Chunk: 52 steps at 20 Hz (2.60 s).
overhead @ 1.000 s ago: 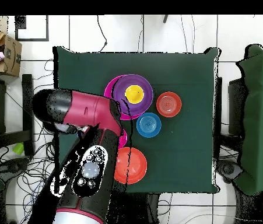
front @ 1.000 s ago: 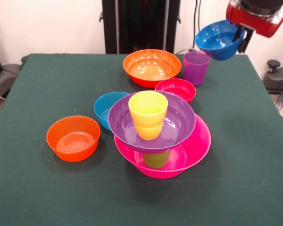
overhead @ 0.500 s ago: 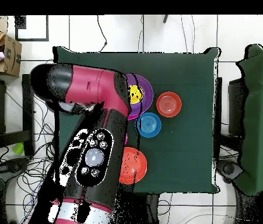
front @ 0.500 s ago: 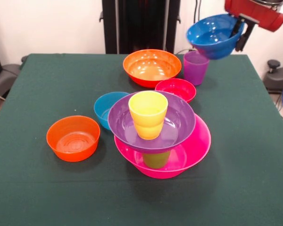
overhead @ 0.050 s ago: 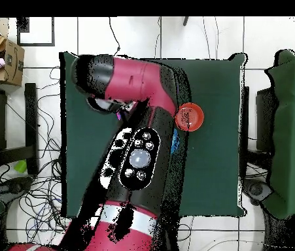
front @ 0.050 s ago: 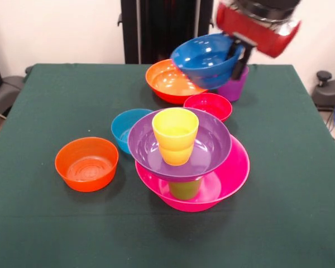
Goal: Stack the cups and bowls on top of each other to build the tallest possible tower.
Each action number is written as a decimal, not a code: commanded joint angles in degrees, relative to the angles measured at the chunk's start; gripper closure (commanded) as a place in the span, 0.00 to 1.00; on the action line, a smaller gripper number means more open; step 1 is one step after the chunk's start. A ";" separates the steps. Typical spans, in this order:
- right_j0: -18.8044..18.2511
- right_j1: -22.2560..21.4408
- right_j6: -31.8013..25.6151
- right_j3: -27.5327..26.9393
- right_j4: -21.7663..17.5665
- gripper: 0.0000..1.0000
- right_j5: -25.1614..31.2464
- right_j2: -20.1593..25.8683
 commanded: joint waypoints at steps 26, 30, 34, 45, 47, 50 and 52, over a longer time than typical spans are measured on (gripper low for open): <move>-4.40 7.74 -4.22 -8.38 -6.59 1.00 1.72 6.94; -4.68 7.28 -5.01 -7.80 -6.69 1.00 1.59 6.98; -4.72 7.01 -5.13 -7.12 -6.71 1.00 1.05 7.02; -3.51 5.60 -3.97 -2.94 -6.40 1.00 -1.69 7.24; -3.13 5.44 -3.59 -2.83 -6.51 1.00 -1.44 6.93; -2.81 5.20 -3.32 -2.70 -6.63 1.00 -1.13 6.57; -2.73 5.27 -3.21 -2.94 -6.60 1.00 -0.87 6.47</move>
